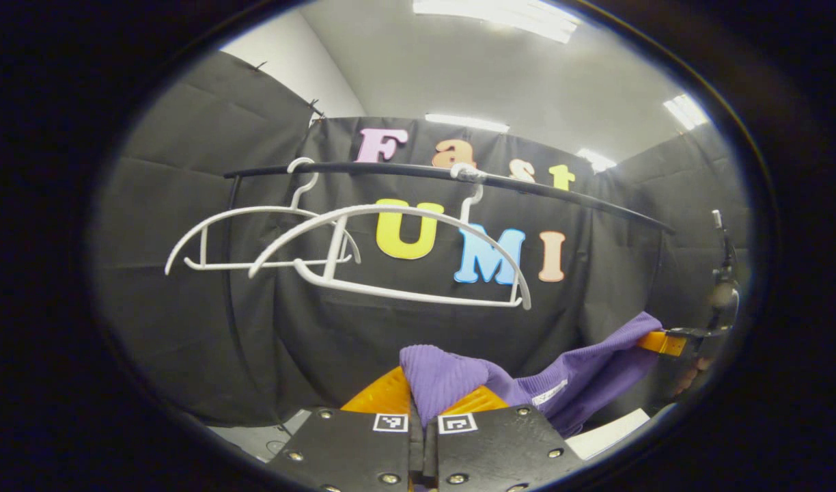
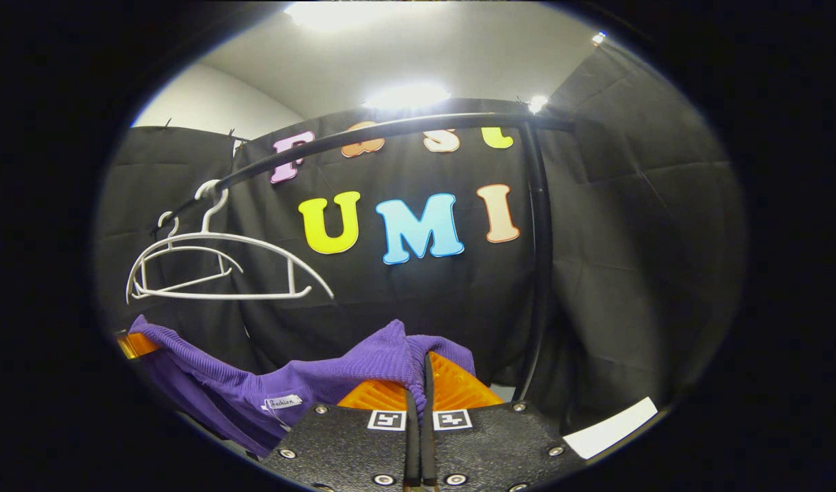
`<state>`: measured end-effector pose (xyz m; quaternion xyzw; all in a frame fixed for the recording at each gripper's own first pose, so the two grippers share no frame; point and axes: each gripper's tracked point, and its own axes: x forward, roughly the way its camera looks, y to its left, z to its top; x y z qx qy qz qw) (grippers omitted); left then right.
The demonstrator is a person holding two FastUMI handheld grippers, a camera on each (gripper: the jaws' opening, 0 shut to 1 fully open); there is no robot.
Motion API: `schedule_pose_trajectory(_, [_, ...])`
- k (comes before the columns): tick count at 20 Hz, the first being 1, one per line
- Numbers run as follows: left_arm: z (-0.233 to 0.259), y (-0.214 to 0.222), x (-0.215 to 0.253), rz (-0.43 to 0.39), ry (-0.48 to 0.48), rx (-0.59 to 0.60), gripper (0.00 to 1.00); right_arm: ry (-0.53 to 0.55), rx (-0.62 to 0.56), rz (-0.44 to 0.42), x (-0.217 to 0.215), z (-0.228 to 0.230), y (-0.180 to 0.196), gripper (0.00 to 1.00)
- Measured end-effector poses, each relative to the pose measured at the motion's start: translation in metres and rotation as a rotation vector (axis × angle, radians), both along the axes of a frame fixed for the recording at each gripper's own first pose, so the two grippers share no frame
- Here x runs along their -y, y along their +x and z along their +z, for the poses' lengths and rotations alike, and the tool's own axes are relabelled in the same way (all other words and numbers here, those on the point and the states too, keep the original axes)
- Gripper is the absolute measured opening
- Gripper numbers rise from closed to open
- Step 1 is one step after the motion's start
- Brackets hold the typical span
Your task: Grasp the clothes on the hanger with both hands and then place them into the laundry hamper below.
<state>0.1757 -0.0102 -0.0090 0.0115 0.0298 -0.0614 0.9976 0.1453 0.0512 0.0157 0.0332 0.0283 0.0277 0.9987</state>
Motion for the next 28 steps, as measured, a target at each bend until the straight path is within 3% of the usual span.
schedule_pose_trajectory(6, [-0.028,-0.067,-0.048,0.0,-0.005,-0.051,0.06,-0.026,-0.085,0.011,-0.038,-0.046,-0.07,0.0])
schedule_pose_trajectory(9, [-0.055,-0.08,-0.068,0.017,-0.002,-0.097,0.06,-0.037,-0.156,0.044,-0.055,-0.086,-0.089,0.0])
schedule_pose_trajectory(12, [-0.1,-0.087,-0.085,0.05,0.002,-0.174,0.06,-0.024,-0.277,0.085,-0.066,-0.141,-0.1,0.0])
schedule_pose_trajectory(13, [-0.119,-0.091,-0.091,0.066,0.01,-0.208,0.01,-0.022,-0.319,0.092,-0.07,-0.16,-0.104,0.0])
schedule_pose_trajectory(14, [-0.137,-0.096,-0.096,0.078,0.019,-0.241,0.06,-0.028,-0.363,0.102,-0.07,-0.173,-0.108,0.0])
schedule_pose_trajectory(17, [-0.185,-0.11,-0.105,0.108,0.021,-0.339,0.06,-0.039,-0.455,0.128,-0.078,-0.223,-0.122,0.01])
schedule_pose_trajectory(19, [-0.215,-0.108,-0.108,0.123,0.043,-0.395,0.01,-0.034,-0.513,0.136,-0.083,-0.252,-0.129,0.01])
schedule_pose_trajectory(22, [-0.261,-0.106,-0.113,0.119,0.073,-0.449,0.06,-0.012,-0.579,0.097,-0.079,-0.301,-0.122,0.02])
schedule_pose_trajectory(25, [-0.306,-0.11,-0.122,0.107,0.095,-0.509,0.02,0.043,-0.66,0.043,-0.075,-0.334,-0.122,0.02])
schedule_pose_trajectory(28, [-0.328,-0.117,-0.12,0.109,0.097,-0.57,0.01,0.021,-0.688,0.032,-0.076,-0.347,-0.124,0.01])
